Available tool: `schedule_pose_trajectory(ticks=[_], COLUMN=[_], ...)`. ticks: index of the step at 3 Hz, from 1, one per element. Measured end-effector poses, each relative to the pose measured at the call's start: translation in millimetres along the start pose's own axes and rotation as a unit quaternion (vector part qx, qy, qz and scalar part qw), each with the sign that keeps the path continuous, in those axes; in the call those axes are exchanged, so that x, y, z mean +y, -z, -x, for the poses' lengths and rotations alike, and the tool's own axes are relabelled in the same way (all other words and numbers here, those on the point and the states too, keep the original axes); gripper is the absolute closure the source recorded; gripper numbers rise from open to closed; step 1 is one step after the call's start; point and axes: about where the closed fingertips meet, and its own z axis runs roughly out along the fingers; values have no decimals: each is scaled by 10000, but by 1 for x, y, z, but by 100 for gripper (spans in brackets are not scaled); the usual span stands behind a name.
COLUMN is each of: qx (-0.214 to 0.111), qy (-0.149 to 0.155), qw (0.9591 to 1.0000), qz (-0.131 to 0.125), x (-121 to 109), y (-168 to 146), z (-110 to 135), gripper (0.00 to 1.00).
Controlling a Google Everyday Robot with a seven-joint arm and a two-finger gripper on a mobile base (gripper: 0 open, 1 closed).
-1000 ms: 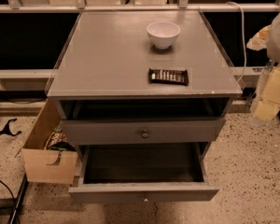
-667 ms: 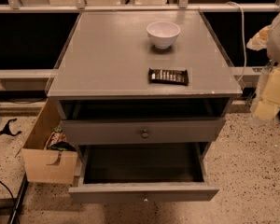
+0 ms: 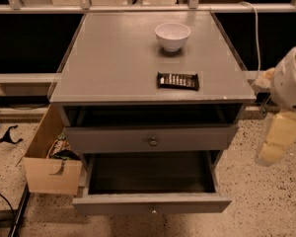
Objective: Close middle drawer
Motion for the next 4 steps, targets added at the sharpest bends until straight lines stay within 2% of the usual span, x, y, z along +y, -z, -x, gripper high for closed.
schedule_pose_trajectory(ticks=[2, 3, 4], qx=[-338, -566, -769], qy=[-294, -340, -391], qw=[9990, 9977, 9960], qz=[94, 178, 216], x=[41, 54, 62], y=[-85, -112, -125], z=[-17, -15, -13], gripper=[0, 0, 0])
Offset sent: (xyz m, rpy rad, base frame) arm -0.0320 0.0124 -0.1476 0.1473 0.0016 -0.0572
